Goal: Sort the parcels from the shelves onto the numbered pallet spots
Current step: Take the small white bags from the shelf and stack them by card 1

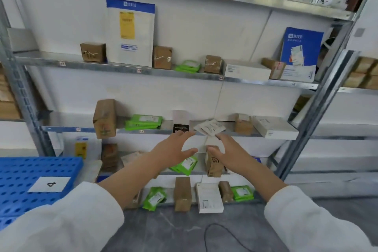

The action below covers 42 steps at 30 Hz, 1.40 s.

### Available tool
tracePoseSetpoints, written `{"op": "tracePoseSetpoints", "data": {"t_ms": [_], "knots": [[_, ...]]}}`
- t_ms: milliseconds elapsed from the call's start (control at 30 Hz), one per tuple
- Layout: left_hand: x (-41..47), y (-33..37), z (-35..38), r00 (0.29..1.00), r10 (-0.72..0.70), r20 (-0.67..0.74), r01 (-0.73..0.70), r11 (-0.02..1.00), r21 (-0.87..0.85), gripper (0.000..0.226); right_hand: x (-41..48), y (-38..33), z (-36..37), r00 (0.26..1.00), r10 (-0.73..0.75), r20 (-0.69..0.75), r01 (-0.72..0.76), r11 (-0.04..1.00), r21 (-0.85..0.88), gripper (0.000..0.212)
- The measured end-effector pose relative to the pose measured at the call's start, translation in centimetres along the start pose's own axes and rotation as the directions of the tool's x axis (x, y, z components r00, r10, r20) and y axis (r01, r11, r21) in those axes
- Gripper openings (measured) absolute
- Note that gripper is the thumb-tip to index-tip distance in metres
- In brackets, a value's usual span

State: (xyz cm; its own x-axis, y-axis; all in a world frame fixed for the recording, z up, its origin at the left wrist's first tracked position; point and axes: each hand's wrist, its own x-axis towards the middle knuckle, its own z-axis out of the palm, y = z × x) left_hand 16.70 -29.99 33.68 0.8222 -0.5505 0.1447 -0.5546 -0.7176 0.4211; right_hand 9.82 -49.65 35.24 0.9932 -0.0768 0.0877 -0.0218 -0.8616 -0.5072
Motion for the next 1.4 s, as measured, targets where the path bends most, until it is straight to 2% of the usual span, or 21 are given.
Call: {"op": "tracePoseSetpoints", "data": {"t_ms": [167, 433, 833, 1033, 1200, 1400], "knots": [[4.8, -4.1, -0.9, 1.000, 0.010, 0.014, -0.009, 0.998, -0.069, 0.058, 5.6, 0.4, 1.8, 0.997, 0.081, 0.022, -0.081, 0.996, 0.042, 0.062], [12.2, -6.7, 0.4, 0.995, 0.079, 0.052, -0.071, 0.986, -0.151, 0.059, 11.1, 2.5, 3.3, 0.989, 0.150, 0.014, -0.151, 0.987, 0.058, 0.057], [26.6, -6.1, 5.2, 0.994, 0.066, 0.090, -0.055, 0.990, -0.126, 0.058, 23.3, 12.4, 2.7, 0.985, 0.172, 0.013, -0.172, 0.973, 0.153, 0.064], [35.8, -5.0, 8.9, 0.993, -0.013, 0.117, 0.026, 0.993, -0.115, 0.054, 31.1, 19.1, 0.8, 0.982, 0.187, -0.011, -0.178, 0.948, 0.264, 0.062], [41.6, -4.7, 12.6, 0.989, -0.103, 0.111, 0.123, 0.974, -0.191, 0.049, 35.7, 24.9, 0.9, 0.981, 0.188, 0.044, -0.193, 0.950, 0.245, 0.070], [45.5, -6.7, 16.6, 0.973, -0.174, 0.154, 0.203, 0.959, -0.199, 0.049, 39.3, 29.4, 2.8, 0.975, 0.208, 0.082, -0.222, 0.947, 0.231, 0.058]]}}
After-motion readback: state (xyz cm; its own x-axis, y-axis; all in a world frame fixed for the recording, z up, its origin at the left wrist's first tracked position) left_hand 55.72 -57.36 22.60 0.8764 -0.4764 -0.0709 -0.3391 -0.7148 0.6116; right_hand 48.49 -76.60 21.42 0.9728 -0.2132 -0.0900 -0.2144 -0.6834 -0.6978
